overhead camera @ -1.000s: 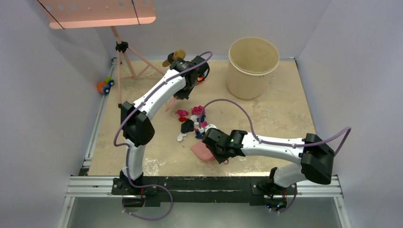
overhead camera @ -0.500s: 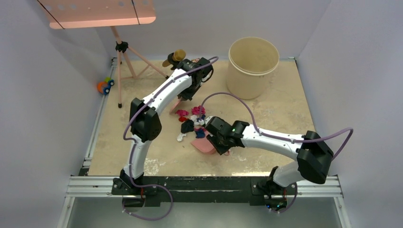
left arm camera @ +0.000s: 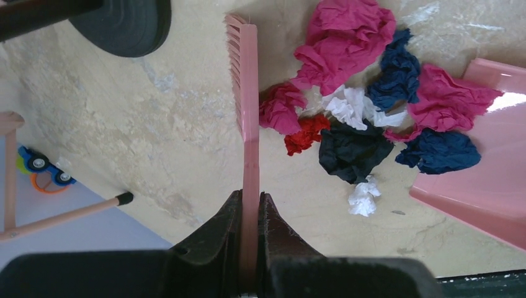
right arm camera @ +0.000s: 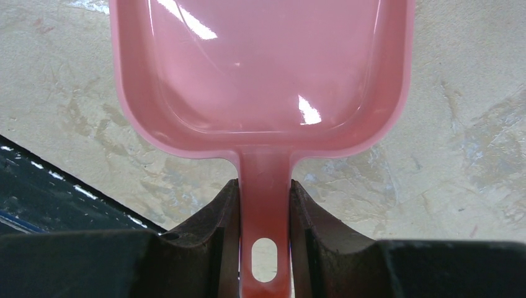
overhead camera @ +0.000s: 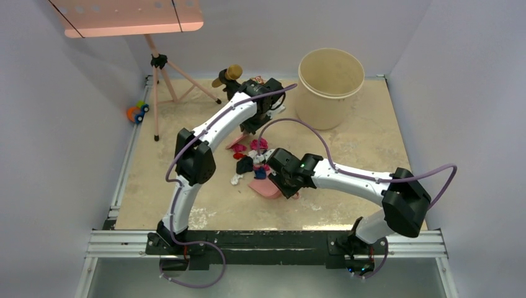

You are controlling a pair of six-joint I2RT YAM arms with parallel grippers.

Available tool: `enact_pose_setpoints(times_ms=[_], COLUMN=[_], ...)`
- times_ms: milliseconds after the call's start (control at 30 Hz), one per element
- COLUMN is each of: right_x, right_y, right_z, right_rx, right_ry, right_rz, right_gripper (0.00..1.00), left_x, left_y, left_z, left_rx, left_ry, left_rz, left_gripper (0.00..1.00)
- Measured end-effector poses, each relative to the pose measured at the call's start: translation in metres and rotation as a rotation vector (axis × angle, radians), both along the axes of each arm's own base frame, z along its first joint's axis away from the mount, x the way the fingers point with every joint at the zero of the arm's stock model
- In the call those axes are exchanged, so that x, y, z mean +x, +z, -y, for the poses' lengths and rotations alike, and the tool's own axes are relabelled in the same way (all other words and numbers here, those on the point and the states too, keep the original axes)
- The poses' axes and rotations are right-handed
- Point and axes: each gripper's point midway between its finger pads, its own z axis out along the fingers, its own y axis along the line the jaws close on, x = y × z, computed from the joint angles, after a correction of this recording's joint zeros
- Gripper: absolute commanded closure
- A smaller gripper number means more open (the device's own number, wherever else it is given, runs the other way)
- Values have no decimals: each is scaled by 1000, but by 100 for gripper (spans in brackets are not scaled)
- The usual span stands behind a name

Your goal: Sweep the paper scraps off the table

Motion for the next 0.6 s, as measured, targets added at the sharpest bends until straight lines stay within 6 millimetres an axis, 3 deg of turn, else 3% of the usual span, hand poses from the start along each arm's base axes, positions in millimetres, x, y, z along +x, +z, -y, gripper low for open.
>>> enact_pose_setpoints(times_ms=[267,600], right_x=[1,4], right_y=[-1,-1], right_z=[0,1], right_rx=[10,40], right_ry=[-4,-54], right_rz=[-17,-46], right_gripper=[100,100], left_x=[-10,-35], left_y=[-13,-13], left_z=[21,42], left_rx=[-22,-161], left_ry=[-109,-159], left_rz=[-79,-203], left_gripper=[100,100])
